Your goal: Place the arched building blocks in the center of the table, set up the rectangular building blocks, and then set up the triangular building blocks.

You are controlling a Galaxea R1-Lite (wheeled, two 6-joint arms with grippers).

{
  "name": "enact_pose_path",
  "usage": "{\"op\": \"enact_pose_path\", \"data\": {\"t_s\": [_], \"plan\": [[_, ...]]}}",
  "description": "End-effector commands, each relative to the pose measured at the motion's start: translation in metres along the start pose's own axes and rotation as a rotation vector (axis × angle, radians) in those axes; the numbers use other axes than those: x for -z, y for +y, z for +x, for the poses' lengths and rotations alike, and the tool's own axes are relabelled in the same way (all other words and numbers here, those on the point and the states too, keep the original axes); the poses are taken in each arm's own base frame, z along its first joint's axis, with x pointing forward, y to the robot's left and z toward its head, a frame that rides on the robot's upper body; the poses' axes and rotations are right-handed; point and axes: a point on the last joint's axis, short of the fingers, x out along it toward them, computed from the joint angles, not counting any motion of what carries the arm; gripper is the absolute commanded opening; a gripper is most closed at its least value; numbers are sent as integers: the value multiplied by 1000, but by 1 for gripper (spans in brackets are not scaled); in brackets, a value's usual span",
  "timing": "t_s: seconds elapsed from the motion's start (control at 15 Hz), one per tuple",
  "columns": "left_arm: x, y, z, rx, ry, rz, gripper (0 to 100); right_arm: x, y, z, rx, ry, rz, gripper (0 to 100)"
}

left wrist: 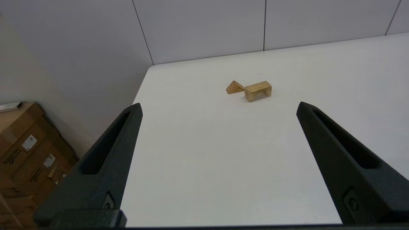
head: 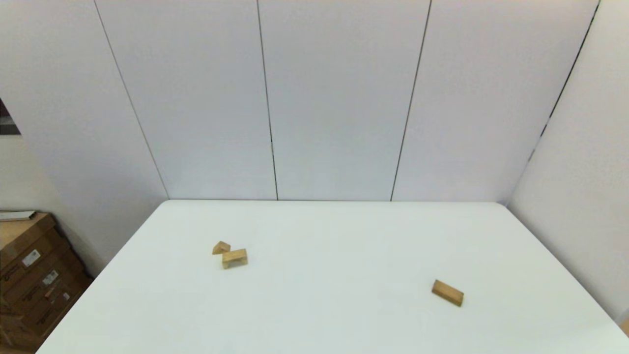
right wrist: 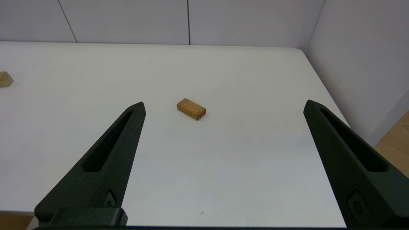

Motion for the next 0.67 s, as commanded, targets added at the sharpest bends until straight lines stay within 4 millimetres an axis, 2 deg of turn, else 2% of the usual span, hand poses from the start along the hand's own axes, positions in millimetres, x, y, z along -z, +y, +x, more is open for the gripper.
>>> {"op": "enact_pose_path", "data": {"t_s": [0.07,0.67], "plan": [[0,0,0,3,2,2,100,0,0,0,0,2,0,100],[0,0,0,3,2,9,100,0,0,0,0,2,0,100]]}}
